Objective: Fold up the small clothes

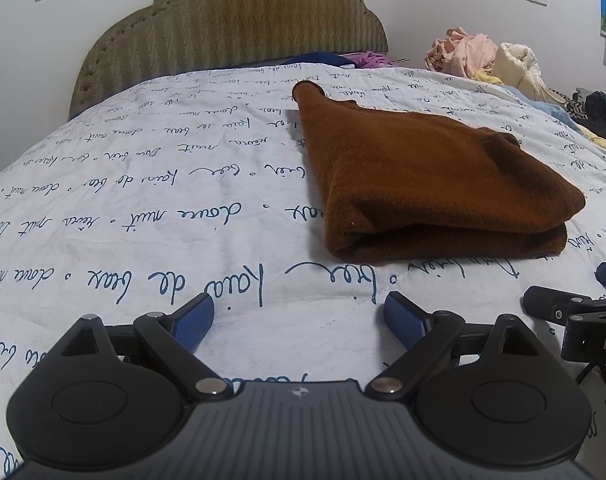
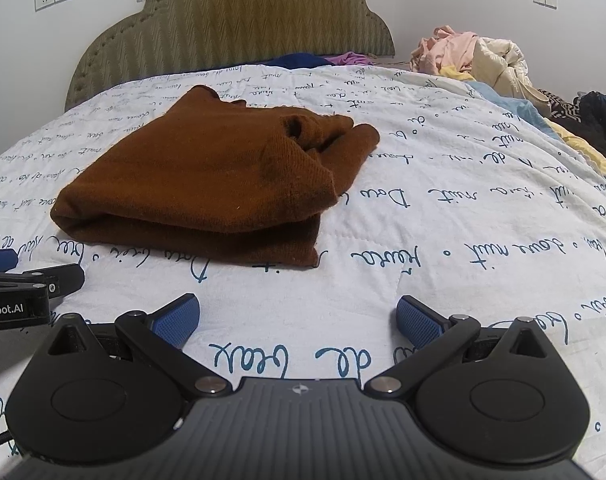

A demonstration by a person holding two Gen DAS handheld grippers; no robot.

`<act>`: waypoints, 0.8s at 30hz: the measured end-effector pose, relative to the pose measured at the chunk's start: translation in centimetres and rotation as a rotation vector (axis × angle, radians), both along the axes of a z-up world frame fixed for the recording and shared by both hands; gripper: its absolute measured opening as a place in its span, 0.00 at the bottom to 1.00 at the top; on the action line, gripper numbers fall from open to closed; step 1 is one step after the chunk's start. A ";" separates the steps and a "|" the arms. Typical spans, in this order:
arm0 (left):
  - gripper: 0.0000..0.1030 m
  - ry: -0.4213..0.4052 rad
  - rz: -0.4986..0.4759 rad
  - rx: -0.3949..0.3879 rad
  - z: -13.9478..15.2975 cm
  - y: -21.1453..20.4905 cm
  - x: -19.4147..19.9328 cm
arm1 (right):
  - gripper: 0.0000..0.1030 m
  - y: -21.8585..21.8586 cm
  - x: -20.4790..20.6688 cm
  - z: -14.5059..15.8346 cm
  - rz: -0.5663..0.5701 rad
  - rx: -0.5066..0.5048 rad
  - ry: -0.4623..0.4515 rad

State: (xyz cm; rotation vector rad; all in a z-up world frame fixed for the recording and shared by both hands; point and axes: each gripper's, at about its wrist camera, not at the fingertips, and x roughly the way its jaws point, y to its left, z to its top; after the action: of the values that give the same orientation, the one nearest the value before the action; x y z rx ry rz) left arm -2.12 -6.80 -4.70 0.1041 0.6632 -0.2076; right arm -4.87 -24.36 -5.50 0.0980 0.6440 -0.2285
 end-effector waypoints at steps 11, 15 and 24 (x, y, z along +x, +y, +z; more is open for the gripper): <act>0.91 -0.035 0.027 -0.031 0.3 0.4 -0.5 | 1.00 -0.1 -0.2 0.1 -0.016 -0.001 -0.014; 0.91 -0.060 0.046 -0.040 0.5 0.6 -0.9 | 1.00 -0.4 -0.7 0.3 -0.073 -0.011 -0.041; 0.96 0.002 0.018 0.011 -0.1 -0.2 0.1 | 1.00 -0.4 -0.2 0.0 -0.067 -0.006 -0.010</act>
State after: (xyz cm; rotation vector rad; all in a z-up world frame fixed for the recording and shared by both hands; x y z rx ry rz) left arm -2.06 -7.02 -4.84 0.1083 0.6669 -0.1868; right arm -5.05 -24.75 -5.49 0.1155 0.6302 -0.2946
